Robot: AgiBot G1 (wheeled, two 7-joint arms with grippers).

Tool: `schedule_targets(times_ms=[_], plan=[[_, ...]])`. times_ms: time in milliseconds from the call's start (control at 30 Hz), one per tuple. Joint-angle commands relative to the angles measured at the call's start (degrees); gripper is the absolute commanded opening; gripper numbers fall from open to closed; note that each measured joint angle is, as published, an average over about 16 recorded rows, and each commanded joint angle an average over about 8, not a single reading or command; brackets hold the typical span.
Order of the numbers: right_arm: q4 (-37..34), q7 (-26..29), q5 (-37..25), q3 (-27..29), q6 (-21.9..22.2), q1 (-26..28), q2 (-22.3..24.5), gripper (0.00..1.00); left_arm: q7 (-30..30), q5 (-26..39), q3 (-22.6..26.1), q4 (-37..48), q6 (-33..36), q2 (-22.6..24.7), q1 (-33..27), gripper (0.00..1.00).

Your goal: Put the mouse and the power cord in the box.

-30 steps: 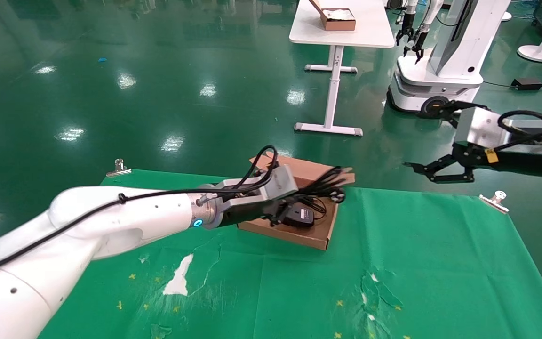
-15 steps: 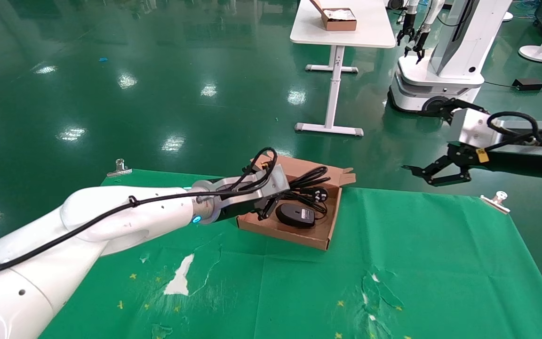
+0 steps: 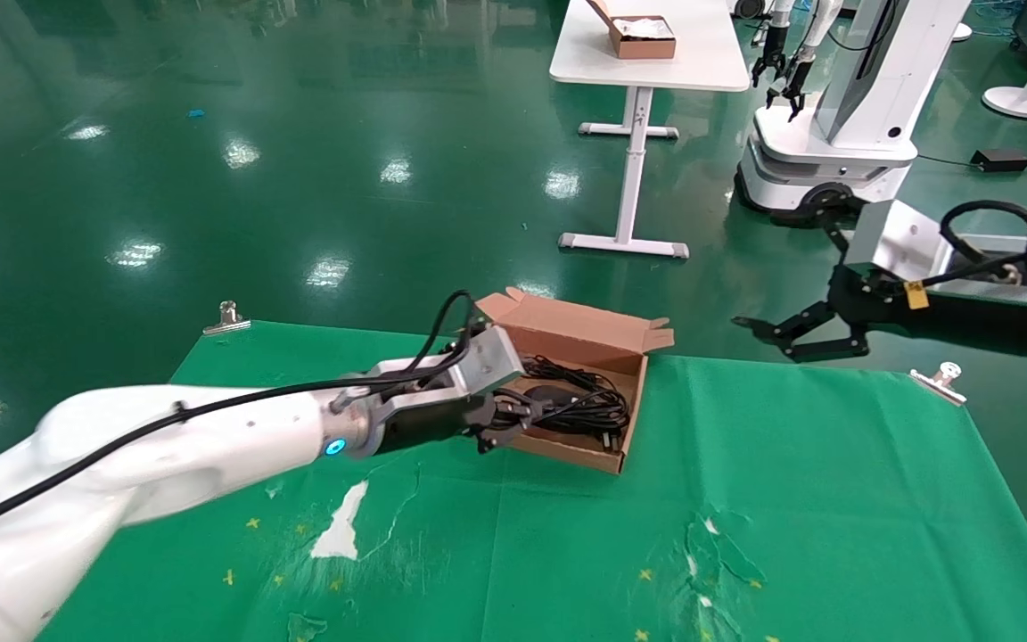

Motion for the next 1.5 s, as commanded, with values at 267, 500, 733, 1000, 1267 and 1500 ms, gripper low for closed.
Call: schedule_targets(times_ms=[267, 500, 733, 1000, 1267, 1500], plan=[[9.8, 8.2, 4.8, 2.9, -2.2, -6.8, 2.6, 1.0, -3.6, -4.9, -6.4, -7.0, 7.8, -6.5, 4.6, 1.0], [17.6, 14.8, 8.6, 5.3, -3.9, -12.1, 4.6, 1.0, -6.4, -8.9, -11.4, -12.5, 14.0, -11.6, 8.2, 1.0], [25.5, 21.4, 12.4, 7.6, -5.6, -17.5, 6.6, 1.0, -9.2, -12.8, -16.5, -18.0, 20.2, -16.8, 11.8, 1.0], [34.5, 28.9, 16.8, 10.3, -7.5, -23.7, 9.0, 1.0, -12.5, -17.3, -22.3, -24.4, 27.4, -22.8, 16.0, 1.0], [43.5, 36.4, 21.1, 12.9, -9.5, -29.9, 11.3, 1.0, -15.7, -21.8, -28.1, -30.7, 34.5, -28.7, 20.1, 1.0], [51.3, 43.0, 24.9, 15.3, -11.2, -35.2, 13.3, 1.0, -18.5, -25.8, -33.1, -36.3, 40.7, -33.8, 23.8, 1.0]])
